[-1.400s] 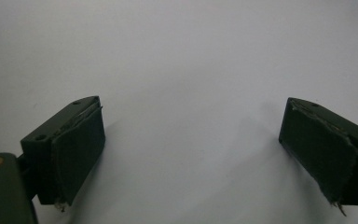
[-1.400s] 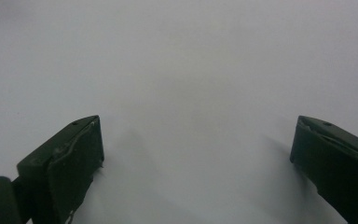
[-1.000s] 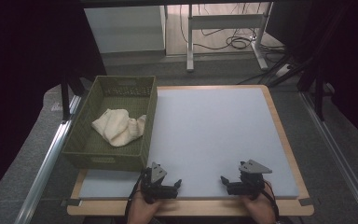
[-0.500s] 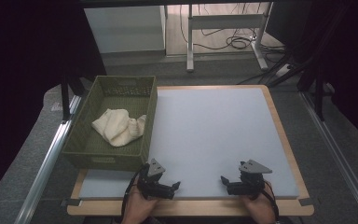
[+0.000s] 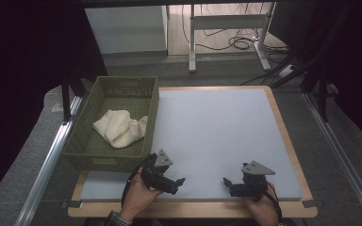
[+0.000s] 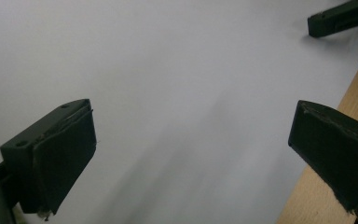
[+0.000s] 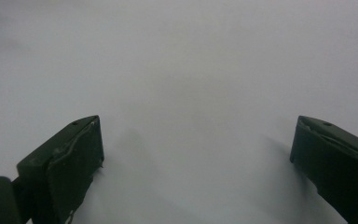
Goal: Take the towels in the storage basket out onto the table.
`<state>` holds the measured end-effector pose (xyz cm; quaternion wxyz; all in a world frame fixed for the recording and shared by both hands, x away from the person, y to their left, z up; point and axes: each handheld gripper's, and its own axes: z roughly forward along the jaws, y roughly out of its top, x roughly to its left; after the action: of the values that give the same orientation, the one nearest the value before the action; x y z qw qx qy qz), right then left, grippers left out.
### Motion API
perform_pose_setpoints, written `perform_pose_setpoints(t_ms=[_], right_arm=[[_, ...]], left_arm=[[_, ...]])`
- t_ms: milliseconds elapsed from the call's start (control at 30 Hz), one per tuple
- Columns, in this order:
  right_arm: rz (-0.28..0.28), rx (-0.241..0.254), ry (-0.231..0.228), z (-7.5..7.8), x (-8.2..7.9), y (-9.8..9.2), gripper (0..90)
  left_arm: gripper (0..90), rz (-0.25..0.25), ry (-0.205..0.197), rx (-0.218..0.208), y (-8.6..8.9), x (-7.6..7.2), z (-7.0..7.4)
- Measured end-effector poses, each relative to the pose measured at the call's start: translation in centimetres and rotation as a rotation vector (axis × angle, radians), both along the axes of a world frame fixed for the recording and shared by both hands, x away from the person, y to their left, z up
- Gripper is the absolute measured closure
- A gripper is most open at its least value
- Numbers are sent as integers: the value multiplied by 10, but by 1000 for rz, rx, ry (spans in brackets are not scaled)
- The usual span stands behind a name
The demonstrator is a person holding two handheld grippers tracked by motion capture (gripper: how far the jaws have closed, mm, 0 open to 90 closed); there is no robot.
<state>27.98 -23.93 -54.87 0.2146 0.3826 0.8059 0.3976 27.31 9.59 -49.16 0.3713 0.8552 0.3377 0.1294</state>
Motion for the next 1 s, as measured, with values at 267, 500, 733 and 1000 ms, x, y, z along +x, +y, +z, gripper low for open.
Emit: perform_pose_setpoints(t_ms=[267, 500, 733, 1000], right_arm=[[0, 0, 0, 0, 0, 0, 25], [0, 0, -1, 0, 0, 0, 25], [2, -1, -3, 0, 0, 0, 25], [1, 1, -4, 0, 0, 0, 25]], left_arm=[[22, -2, 3, -27, 8, 11, 33], [15, 18, -53, 17, 11, 14, 49], [15, 48, -55, 0, 24, 27, 65], [10, 107, -53, 8, 43, 42, 72]])
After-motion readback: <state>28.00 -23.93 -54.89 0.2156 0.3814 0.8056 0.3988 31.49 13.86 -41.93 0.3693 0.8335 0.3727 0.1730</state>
